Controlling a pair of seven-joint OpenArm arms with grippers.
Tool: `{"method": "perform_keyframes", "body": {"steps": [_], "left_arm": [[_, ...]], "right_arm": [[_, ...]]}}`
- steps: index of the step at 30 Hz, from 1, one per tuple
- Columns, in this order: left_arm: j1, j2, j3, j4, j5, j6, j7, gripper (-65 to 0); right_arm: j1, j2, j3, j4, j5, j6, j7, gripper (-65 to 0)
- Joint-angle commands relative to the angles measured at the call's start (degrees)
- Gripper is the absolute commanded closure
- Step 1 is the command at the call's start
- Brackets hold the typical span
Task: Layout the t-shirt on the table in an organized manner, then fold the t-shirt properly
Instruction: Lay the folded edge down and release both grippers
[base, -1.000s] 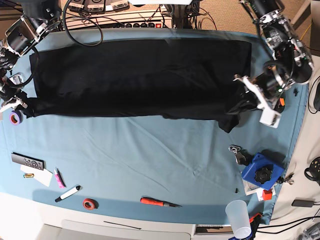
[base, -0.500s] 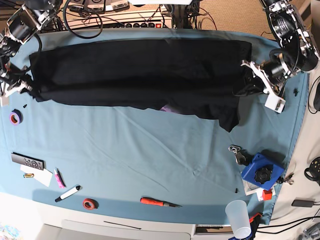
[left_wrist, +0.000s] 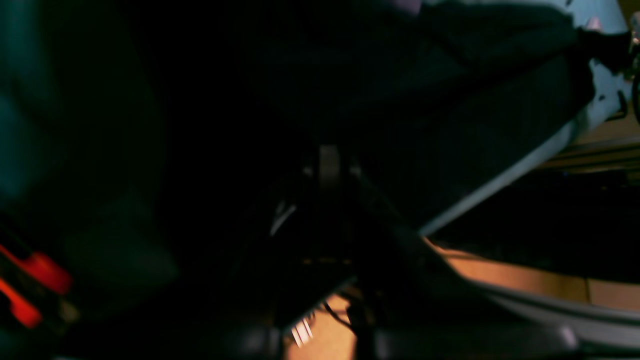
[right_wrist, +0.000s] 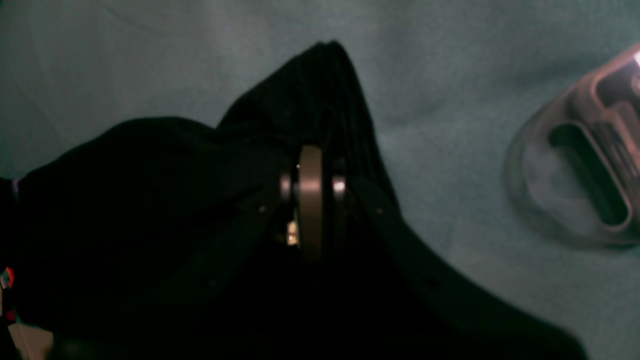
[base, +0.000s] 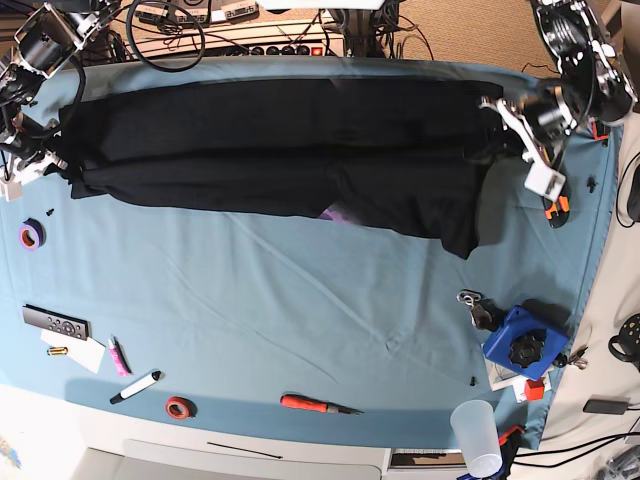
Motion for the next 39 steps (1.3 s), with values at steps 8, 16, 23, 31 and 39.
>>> {"method": "perform_keyframes", "body": {"steps": [8, 16, 23, 31, 39], "left_arm": [[2.14, -0.63, -0.11, 0.85, -1.16, -1.36, -0.48, 0.0], [2.16, -0.63, -0.11, 0.85, -1.14, -1.7, -0.5, -20.7], [2.16, -0.63, -0.13, 1.11, -1.84, 0.02, -0.35, -34.4], [2.12, -1.09, -0.52, 1.31, -3.26, -1.66, -0.94, -34.4], [1.99, -9.46, -7.04, 1.36, -3.26, -1.64, -4.98, -34.4]], "right_arm": [[-2.84, 1.7, 0.17, 1.03, -0.37, 0.06, 2.95, 0.0], [-2.82, 1.75, 0.17, 1.03, -0.13, 0.06, 1.38, -16.0], [-2.84, 4.09, 0.26, 1.03, 11.93, 0.06, 0.09, -20.6], [-0.85, 6.05, 9.03, 1.03, 20.2, 0.06, 0.09, -20.6], [-0.94, 7.89, 9.81, 1.03, 19.43, 0.06, 0.09, -31.3]]}}
